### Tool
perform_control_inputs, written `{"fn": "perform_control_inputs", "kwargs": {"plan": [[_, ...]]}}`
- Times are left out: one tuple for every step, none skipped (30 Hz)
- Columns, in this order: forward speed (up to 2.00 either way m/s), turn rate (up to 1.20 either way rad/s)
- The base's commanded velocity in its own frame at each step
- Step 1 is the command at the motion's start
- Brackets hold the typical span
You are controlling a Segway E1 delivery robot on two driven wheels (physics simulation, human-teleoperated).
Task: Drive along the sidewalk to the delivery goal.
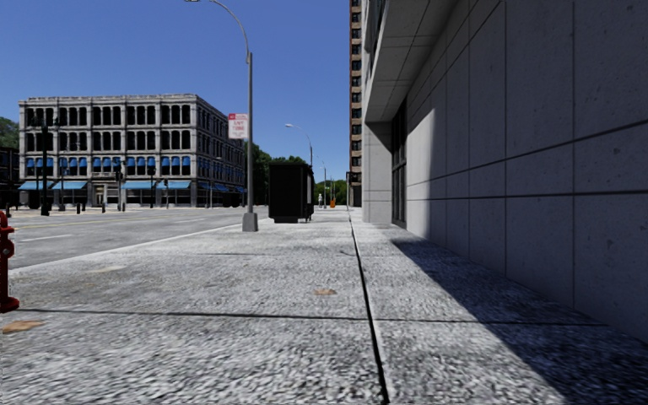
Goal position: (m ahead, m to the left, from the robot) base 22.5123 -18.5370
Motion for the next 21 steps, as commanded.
{"fn": "perform_control_inputs", "kwargs": {"plan": [[1.94,0.00],[1.94,0.00],[1.94,0.00],[1.94,0.00],[1.94,0.00],[1.94,0.00],[1.94,0.00],[1.94,0.00],[1.94,-0.10],[1.94,-0.10],[1.94,-0.15],[1.94,-0.17],[1.94,-0.18],[1.94,-0.18],[1.94,-0.18],[1.94,-0.18],[1.94,-0.18],[1.94,-0.18],[1.94,-0.18],[1.94,-0.18],[1.94,-0.18]]}}
